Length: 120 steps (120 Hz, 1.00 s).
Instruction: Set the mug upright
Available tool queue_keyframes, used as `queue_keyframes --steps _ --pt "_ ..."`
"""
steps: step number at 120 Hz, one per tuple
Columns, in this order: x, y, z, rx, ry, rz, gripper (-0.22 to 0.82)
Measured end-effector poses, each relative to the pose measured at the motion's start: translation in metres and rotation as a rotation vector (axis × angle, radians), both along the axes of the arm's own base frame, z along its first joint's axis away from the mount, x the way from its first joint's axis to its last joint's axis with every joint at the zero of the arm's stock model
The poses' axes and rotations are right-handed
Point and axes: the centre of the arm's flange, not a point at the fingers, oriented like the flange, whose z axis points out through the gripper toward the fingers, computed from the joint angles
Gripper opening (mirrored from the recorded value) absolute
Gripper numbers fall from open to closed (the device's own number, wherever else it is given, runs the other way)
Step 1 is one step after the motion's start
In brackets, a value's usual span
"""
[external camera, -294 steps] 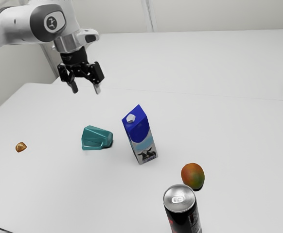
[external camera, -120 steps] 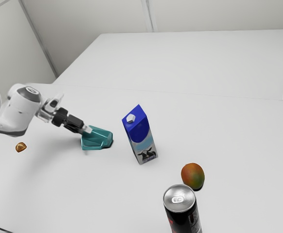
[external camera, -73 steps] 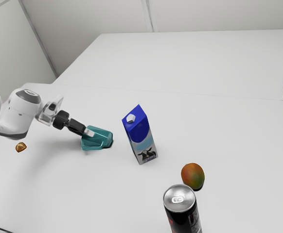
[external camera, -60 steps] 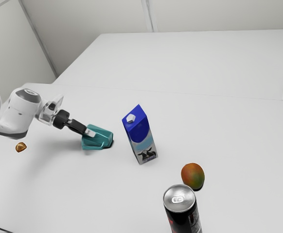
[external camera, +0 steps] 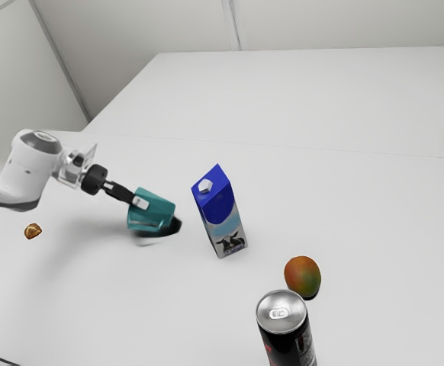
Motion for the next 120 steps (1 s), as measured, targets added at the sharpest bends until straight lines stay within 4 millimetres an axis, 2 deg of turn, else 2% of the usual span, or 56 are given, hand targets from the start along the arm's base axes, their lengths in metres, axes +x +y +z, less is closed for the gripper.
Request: queue_keyframes --steps 17,29,44,67,84,103,120 --pt "0.003 -0.015 0.026 0.086 -0.043 -0.04 -0.18" --pt "0.005 -0.035 0.047 0.213 -0.078 -0.088 -0.18" --pt "0.007 -0.063 0.06 0.41 -0.093 -0.167 -0.18" --pt "0.014 -0.091 0.059 0.681 -0.103 -0.256 -0.18" --pt "0.01 -0.111 0.064 0.827 -0.124 -0.272 -0.18" --pt "-0.002 -0.13 0.066 0.928 -0.121 -0.251 -0.18" --pt "-0.006 -0.139 0.061 0.959 -0.098 -0.204 -0.18"
